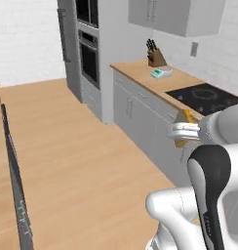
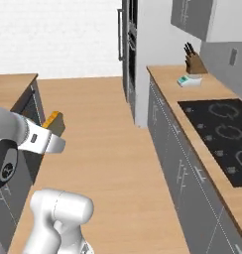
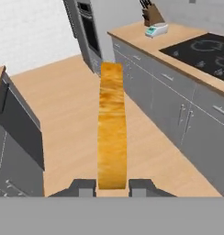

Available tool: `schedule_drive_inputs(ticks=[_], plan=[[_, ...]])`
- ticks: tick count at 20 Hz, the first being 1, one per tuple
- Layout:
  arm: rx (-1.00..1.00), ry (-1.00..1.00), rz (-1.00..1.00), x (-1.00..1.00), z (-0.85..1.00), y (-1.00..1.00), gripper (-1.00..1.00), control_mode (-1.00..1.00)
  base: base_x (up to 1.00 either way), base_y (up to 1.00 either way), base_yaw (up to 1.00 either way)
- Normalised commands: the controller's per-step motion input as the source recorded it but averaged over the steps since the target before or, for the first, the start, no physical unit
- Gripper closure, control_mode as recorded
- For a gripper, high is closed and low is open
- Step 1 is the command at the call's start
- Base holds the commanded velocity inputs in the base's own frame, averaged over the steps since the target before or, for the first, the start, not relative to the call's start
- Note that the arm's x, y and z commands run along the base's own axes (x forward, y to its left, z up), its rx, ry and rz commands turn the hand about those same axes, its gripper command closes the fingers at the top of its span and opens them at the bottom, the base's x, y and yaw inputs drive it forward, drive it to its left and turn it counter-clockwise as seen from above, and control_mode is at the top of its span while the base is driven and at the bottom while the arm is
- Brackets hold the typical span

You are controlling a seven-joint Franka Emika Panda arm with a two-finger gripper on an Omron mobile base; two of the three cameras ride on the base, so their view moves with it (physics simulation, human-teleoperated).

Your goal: Start the toaster. Once the lever pops up, take the bread to the plate on the dining counter.

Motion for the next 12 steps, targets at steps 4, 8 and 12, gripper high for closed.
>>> schedule_drive_inputs(ticks=[4, 8, 12], plan=[[0.0, 0.0, 0.0, 0.0, 0.0, 0.0, 1.0, 1.0, 0.06, -0.09, 0.63], [0.0, 0.0, 0.0, 0.0, 0.0, 0.0, 1.0, 1.0, -0.31, -0.08, 0.54], [0.0, 0.0, 0.0, 0.0, 0.0, 0.0, 1.0, 1.0, -0.62, -0.12, 0.48]])
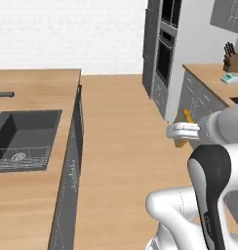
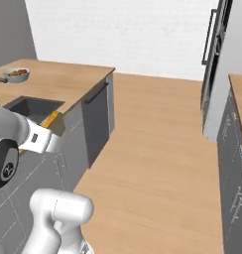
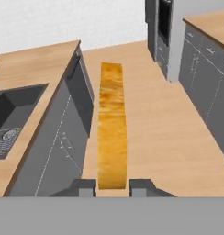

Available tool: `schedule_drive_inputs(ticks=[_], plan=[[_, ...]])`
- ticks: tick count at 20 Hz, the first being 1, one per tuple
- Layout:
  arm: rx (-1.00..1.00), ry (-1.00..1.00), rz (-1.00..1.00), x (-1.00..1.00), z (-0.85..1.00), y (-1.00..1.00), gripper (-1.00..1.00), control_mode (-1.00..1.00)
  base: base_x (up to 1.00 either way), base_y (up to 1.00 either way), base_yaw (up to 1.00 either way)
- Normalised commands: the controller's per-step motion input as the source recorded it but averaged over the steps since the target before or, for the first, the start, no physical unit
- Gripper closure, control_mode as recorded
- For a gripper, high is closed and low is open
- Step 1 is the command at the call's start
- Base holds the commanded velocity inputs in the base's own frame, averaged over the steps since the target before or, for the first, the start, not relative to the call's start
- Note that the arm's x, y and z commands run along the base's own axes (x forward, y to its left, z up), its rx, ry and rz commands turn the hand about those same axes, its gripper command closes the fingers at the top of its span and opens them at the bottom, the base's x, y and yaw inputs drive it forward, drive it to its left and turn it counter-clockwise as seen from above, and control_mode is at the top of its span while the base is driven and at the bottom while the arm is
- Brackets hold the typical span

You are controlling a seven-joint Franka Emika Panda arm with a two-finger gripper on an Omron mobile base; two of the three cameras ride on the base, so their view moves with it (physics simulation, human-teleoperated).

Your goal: Start the toaster. Once the lever pops up, take the bread to the plate on the dining counter.

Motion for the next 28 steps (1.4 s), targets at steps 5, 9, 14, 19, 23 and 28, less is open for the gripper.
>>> schedule_drive_inputs(ticks=[5, 9, 14, 19, 23, 28], plan=[[0.0, 0.0, 0.0, 0.0, 0.0, 0.0, 1.0, 1.0, -0.82, -0.15, 0.44], [0.0, 0.0, 0.0, 0.0, 0.0, 0.0, 1.0, 1.0, -1.0, -0.03, 0.41], [0.0, 0.0, 0.0, 0.0, 0.0, 0.0, 1.0, 1.0, -1.0, 0.0, 0.42], [0.0, 0.0, 0.0, 0.0, 0.0, 0.0, 1.0, 1.0, -1.0, 0.0, 0.42], [0.0, 0.0, 0.0, 0.0, 0.0, 0.0, 1.0, 1.0, -1.0, 0.15, 0.45], [0.0, 0.0, 0.0, 0.0, 0.0, 0.0, 1.0, 1.0, -0.67, 0.49, 0.54]])
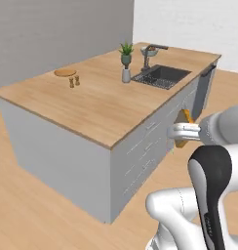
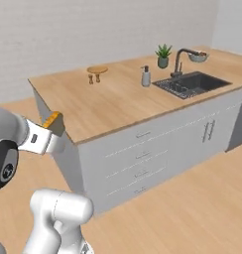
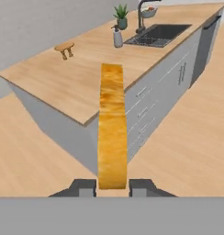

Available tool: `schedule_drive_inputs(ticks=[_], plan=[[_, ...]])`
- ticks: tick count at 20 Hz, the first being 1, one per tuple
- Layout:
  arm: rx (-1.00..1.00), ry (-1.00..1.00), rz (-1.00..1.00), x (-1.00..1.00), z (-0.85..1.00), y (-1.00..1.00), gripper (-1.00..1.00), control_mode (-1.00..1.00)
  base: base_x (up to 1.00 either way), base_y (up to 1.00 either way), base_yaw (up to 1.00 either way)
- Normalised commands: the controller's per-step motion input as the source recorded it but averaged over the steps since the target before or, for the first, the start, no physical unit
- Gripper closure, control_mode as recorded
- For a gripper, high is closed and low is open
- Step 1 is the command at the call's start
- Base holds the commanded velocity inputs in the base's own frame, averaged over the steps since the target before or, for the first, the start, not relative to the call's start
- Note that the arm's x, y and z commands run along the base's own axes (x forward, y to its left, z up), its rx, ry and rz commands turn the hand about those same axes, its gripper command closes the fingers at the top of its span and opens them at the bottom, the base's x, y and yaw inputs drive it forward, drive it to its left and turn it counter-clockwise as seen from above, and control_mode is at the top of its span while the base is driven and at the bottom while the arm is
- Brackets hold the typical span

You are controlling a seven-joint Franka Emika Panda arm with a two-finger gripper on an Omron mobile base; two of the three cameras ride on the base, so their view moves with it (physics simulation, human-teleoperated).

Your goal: Start the toaster. Once the lever pops up, take the bread to the plate on the dining counter.

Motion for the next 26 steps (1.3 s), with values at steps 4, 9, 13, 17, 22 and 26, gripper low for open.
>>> schedule_drive_inputs(ticks=[4, 9, 13, 17, 22, 26], plan=[[0.0, 0.0, 0.0, 0.0, 0.0, 0.0, 1.0, 1.0, -0.09, 0.67, 0.62], [0.0, 0.0, 0.0, 0.0, 0.0, 0.0, 1.0, 1.0, 0.2, 0.73, 0.48], [0.0, 0.0, 0.0, 0.0, 0.0, 0.0, 1.0, 1.0, 0.86, 0.49, 0.36], [0.0, 0.0, 0.0, 0.0, 0.0, 0.0, 1.0, 1.0, 1.0, 0.35, 0.27], [0.0, 0.0, 0.0, 0.0, 0.0, 0.0, 1.0, 1.0, 1.0, 0.06, 0.11], [0.0, 0.0, 0.0, 0.0, 0.0, 0.0, 1.0, 1.0, 1.0, 0.0, 0.0]])
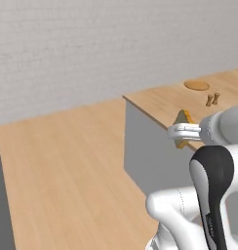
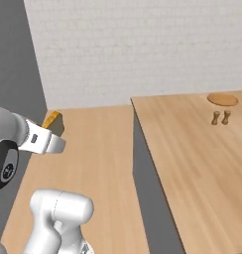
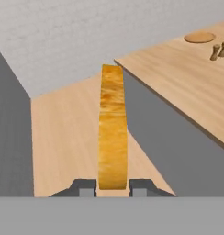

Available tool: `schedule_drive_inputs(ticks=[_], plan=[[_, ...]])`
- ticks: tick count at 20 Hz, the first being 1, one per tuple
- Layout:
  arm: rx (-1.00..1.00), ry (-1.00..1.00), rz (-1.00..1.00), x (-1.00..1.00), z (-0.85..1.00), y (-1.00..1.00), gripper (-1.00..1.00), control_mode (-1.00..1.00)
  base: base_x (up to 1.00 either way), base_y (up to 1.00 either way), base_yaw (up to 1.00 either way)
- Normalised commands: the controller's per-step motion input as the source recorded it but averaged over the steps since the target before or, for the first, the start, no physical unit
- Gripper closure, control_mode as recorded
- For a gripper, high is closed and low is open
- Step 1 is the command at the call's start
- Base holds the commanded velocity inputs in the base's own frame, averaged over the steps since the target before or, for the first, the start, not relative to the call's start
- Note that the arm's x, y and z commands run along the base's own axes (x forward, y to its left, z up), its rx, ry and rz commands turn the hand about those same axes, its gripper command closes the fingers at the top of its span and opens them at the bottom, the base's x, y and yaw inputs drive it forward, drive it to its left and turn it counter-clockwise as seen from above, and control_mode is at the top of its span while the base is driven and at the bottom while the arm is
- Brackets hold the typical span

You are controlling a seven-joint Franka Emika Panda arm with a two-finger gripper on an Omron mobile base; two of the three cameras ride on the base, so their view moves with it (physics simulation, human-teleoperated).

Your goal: Start the toaster. Once the lever pops up, take the bread to the plate on the dining counter.

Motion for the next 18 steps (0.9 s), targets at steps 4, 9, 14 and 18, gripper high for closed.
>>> schedule_drive_inputs(ticks=[4, 9, 14, 18], plan=[[0.0, 0.0, 0.0, 0.0, 0.0, 0.0, 1.0, 1.0, 1.0, 0.12, -0.1], [0.0, 0.0, 0.0, 0.0, 0.0, 0.0, 1.0, 1.0, 1.0, 0.32, -0.09], [0.0, 0.0, 0.0, 0.0, 0.0, 0.0, 1.0, 1.0, 1.0, 0.36, -0.06], [0.0, 0.0, 0.0, 0.0, 0.0, 0.0, 1.0, 1.0, 1.0, 0.3, -0.08]])
